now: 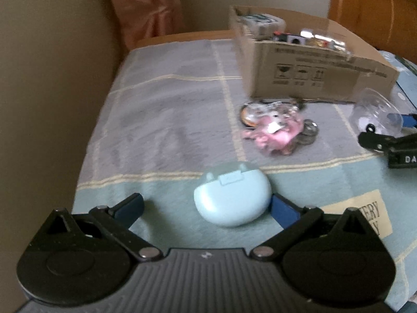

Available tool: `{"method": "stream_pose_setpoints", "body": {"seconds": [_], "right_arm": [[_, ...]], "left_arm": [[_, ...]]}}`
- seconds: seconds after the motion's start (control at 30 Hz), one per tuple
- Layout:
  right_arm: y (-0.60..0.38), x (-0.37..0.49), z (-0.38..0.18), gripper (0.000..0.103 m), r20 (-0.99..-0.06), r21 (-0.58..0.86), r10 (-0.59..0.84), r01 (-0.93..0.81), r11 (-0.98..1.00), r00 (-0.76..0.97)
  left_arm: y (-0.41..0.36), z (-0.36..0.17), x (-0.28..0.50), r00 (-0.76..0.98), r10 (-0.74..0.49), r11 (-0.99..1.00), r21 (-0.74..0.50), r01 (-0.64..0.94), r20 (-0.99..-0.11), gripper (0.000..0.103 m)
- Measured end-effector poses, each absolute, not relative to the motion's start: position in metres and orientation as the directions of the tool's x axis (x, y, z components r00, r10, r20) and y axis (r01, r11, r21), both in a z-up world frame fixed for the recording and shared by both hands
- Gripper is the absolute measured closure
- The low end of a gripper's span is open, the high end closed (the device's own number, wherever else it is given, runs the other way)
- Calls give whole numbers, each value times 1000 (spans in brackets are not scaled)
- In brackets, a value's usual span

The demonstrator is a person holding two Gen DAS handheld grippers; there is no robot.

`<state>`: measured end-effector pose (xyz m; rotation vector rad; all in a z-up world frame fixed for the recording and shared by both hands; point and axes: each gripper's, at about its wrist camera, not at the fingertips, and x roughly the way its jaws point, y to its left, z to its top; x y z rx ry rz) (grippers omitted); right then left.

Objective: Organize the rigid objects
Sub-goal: 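Grasp the mint-green round case with the left tool while the right tool grasps the clear container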

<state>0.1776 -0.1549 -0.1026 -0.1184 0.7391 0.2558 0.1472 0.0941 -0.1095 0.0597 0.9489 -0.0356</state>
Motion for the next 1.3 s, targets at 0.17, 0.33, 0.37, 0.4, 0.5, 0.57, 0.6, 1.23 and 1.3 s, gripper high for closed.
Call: {"method": "stream_pose_setpoints", "body": {"seconds": [0.17, 0.33, 0.37, 0.4, 0.5, 0.57, 0.6, 1.23, 1.3], "right_arm": [[-156, 176, -104, 0, -668, -17, 193, -274, 962, 719], [-156, 177, -104, 0, -668, -17, 195, -276, 961, 718], [-156, 177, -104, 0, -668, -17, 197, -279, 960, 717], [-156, 177, -105, 0, -668, -17, 199, -282, 959, 717], [-155, 180, -105, 0, -669, -18, 206, -293, 956, 714], [-154, 182, -104, 0, -675, -18, 208, -298, 954, 708], [-153, 183, -104, 0, -679, -19, 208, -300, 954, 705], [-139, 191, -94, 19, -702, -81, 239, -409, 909, 671], [-138, 190, -92, 22, -706, -91, 231, -409, 908, 669]], "left_arm": [[78, -110, 149, 591, 2, 998, 42, 55, -807, 3], [65, -111, 155, 588, -17, 1000, 1, 31, -809, 4], [63, -111, 155, 592, -12, 999, 8, 31, -806, 5], [60, -111, 156, 595, -13, 999, 11, 36, -804, 5], [57, -110, 157, 603, -21, 999, 10, 48, -797, 13], [57, -109, 157, 609, -36, 998, -3, 56, -792, 20], [56, -108, 157, 614, -46, 998, -7, 66, -788, 22], [58, -108, 145, 645, -58, 997, -8, 80, -762, 32], [58, -107, 146, 645, -59, 997, -8, 80, -762, 36]]}}
